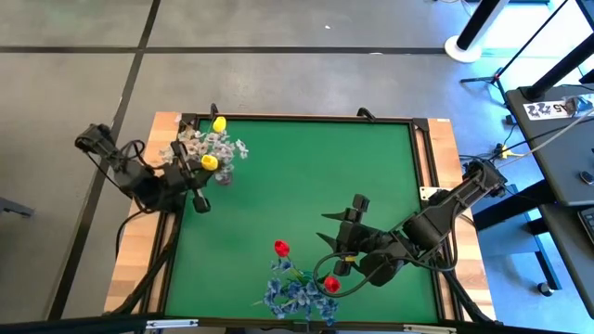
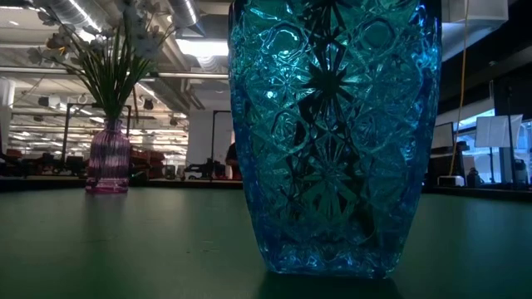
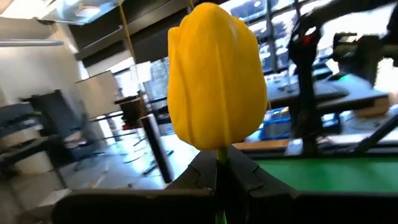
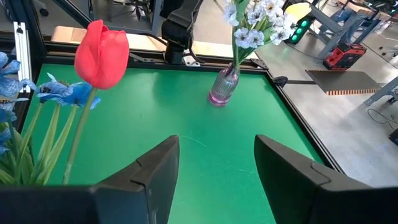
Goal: Sort flowers into vase by color
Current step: Put the yellow flower into the purple vase
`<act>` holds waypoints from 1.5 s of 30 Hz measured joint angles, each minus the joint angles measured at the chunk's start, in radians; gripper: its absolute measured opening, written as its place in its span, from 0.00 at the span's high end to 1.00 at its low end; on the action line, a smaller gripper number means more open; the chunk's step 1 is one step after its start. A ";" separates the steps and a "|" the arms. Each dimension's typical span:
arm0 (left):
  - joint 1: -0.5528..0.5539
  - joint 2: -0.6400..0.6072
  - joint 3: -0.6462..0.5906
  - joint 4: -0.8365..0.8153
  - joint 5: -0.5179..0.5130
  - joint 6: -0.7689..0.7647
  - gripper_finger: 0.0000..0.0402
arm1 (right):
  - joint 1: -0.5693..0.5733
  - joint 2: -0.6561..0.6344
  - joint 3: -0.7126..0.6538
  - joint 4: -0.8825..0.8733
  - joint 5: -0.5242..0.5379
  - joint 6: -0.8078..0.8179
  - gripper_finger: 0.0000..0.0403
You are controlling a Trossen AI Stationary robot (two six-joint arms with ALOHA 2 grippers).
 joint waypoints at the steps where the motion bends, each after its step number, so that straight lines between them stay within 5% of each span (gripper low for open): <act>1: -0.009 -0.008 0.001 0.000 0.014 -0.011 1.00 | 0.000 0.000 0.000 0.000 0.000 0.000 0.48; 8: -0.103 -0.014 0.001 0.091 0.358 -0.130 1.00 | -0.018 0.017 0.001 0.066 0.052 -0.012 0.48; 15: -0.120 0.070 0.002 0.350 0.537 -0.131 1.00 | -0.087 0.035 0.000 0.314 0.036 -0.227 0.48; 24: -0.055 0.307 0.002 0.588 0.630 -0.126 1.00 | -0.235 0.175 0.001 0.711 -0.334 -0.418 0.48; 31: -0.027 0.410 0.002 0.673 0.653 -0.105 1.00 | -0.291 0.267 0.000 0.922 -0.492 -0.418 0.48; 37: -0.012 0.428 0.002 0.672 0.668 -0.105 1.00 | -0.308 0.280 0.000 0.925 -0.533 -0.413 0.49; 41: 0.007 0.428 0.002 0.671 0.667 -0.116 0.98 | -0.308 0.282 0.000 0.925 -0.568 -0.412 0.59; 45: 0.030 0.428 0.002 0.647 0.668 -0.164 0.92 | -0.308 0.282 0.000 0.946 -0.571 -0.423 0.84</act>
